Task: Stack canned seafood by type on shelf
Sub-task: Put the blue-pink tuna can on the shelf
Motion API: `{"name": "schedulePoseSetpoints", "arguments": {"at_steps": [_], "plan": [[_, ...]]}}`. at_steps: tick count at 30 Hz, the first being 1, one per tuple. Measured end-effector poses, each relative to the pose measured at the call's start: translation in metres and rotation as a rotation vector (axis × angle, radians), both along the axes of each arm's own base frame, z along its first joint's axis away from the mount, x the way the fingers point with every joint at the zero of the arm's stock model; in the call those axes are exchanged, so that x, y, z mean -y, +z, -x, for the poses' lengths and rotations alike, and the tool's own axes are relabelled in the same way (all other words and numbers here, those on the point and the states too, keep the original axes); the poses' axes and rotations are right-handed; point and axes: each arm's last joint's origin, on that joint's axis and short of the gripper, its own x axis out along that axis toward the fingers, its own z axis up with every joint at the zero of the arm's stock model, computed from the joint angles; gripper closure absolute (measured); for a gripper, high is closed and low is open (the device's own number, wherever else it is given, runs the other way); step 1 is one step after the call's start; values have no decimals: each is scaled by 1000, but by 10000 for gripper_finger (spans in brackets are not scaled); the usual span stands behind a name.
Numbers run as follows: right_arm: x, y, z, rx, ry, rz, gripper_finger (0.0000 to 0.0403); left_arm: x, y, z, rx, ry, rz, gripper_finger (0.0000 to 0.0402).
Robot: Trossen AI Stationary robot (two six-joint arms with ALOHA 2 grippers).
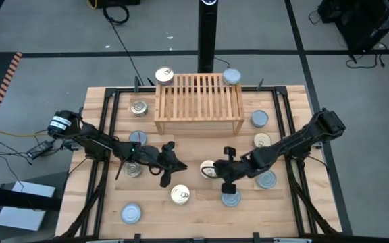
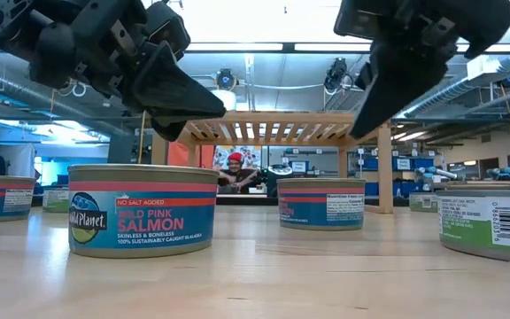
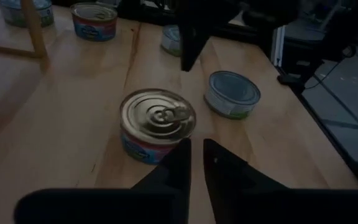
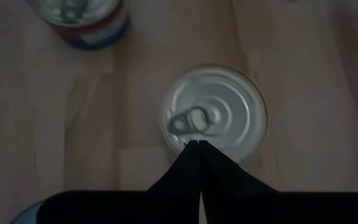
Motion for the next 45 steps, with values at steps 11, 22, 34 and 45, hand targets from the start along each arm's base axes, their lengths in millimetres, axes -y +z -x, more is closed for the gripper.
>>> {"name": "schedulePoseSetpoints", "arguments": {"at_steps": [11,22,34,45], "plan": [[6,-25,14,-40,-91,9,396,1,6,-7,-38,4,-82,395],[9,-35,16,11,-96,49,395,-11,5,-10,-49,50,-52,394],[13,-57,21,91,-25,-128,395,-17,-19,-27,-133,56,-43,394],[15,-67,26,130,19,-199,395,-23,-49,-59,-153,199,-175,394]]}}
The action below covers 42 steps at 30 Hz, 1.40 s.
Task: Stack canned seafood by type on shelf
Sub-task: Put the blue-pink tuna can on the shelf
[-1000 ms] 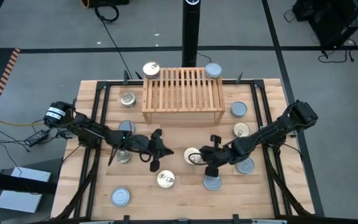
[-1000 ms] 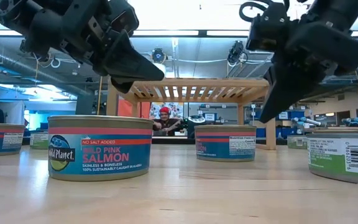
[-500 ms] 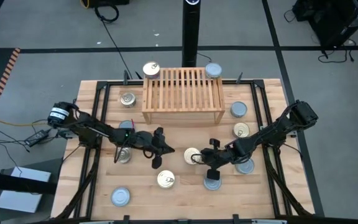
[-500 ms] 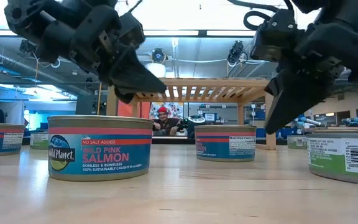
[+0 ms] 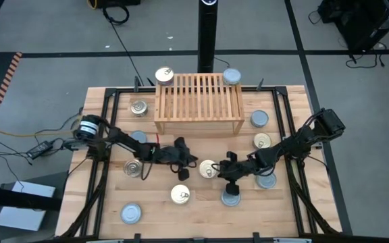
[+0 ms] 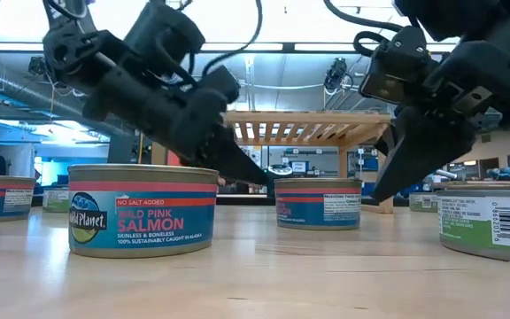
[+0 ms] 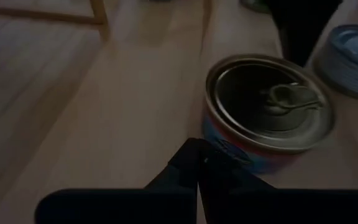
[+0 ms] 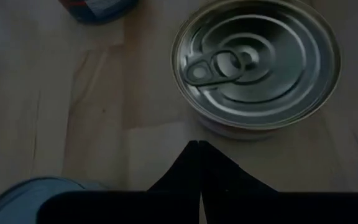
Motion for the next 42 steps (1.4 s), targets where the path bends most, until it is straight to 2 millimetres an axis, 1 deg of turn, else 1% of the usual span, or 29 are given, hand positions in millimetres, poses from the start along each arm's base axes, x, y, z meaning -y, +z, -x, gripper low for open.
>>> {"name": "schedulePoseSetpoints", "arguments": {"at_steps": [5,8,11,17,24,27,35,38,42], "plan": [[-3,-6,-6,27,34,-24,395,-2,-10,-10,8,2,-21,394],[-5,-9,-10,49,51,-29,395,-2,-12,-14,12,-30,-30,394],[-5,-7,-12,60,42,-11,395,-1,-13,-13,0,-69,-13,396],[-4,-7,-12,70,11,37,394,-1,-12,-14,5,-87,-4,397],[-1,-6,-13,95,-30,126,394,-2,-14,-13,-8,-77,-9,397],[-2,-2,-17,116,-26,149,394,-2,-14,-13,-18,-76,-12,397],[-7,19,-33,199,-1,219,394,-1,-18,-10,-62,-107,-26,398],[-6,25,-38,218,2,233,394,-1,-20,-9,-79,-122,-20,398],[-2,29,-42,224,-12,249,394,0,-22,-8,-101,-128,-21,398]]}}
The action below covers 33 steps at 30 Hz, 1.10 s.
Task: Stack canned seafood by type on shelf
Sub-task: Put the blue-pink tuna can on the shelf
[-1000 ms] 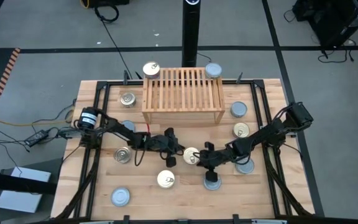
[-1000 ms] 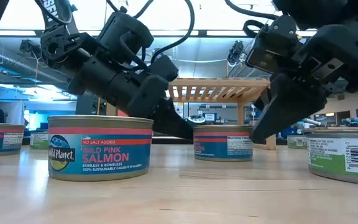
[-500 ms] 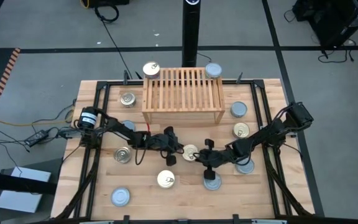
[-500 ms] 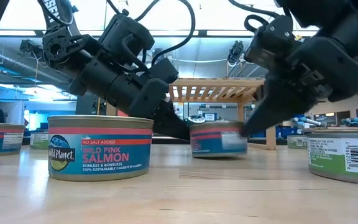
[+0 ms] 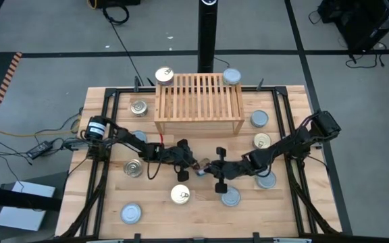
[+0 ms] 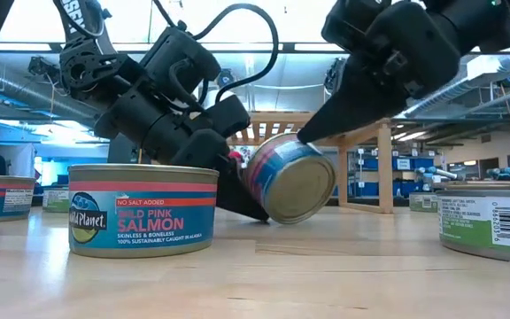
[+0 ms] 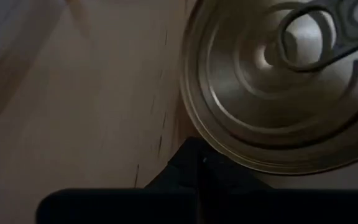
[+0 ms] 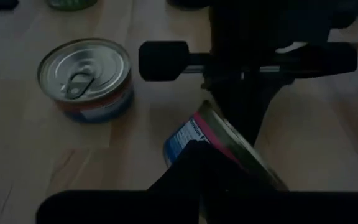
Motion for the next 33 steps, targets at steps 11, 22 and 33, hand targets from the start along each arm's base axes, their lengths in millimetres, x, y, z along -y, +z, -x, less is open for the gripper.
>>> {"name": "schedulePoseSetpoints", "arguments": {"at_steps": [11,22,33], "plan": [[13,0,-4,-4,-45,13,394,2,-1,1,-27,-29,-83,398],[18,-1,-4,-18,-56,-2,394,-1,3,6,-84,3,-172,397],[17,-1,-5,-10,-52,-15,394,-5,38,28,-185,117,-240,396]]}}
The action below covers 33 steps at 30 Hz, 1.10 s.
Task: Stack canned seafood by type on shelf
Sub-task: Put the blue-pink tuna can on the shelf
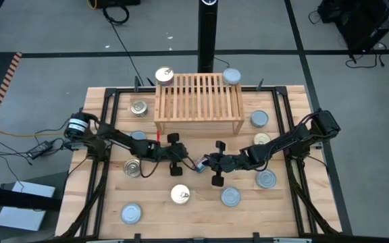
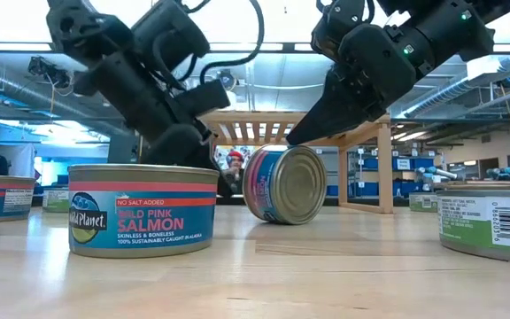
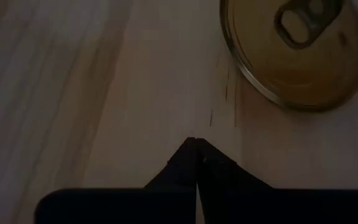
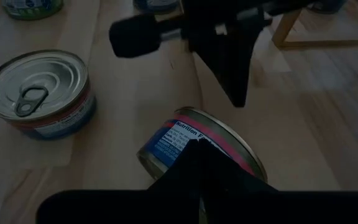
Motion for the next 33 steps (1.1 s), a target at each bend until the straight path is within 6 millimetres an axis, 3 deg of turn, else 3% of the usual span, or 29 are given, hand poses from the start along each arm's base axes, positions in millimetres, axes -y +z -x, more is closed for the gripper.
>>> {"name": "schedulePoseSetpoints", "arguments": {"at_steps": [11,24,28,33], "plan": [[-1,0,0,5,-1,-9,394,24,8,7,60,93,-51,396],[-1,0,0,6,-1,-11,394,61,34,23,163,39,62,393],[-1,0,0,5,-1,-11,394,66,36,22,206,32,118,363],[-1,0,0,7,-2,-12,394,69,38,18,275,63,194,293]]}}
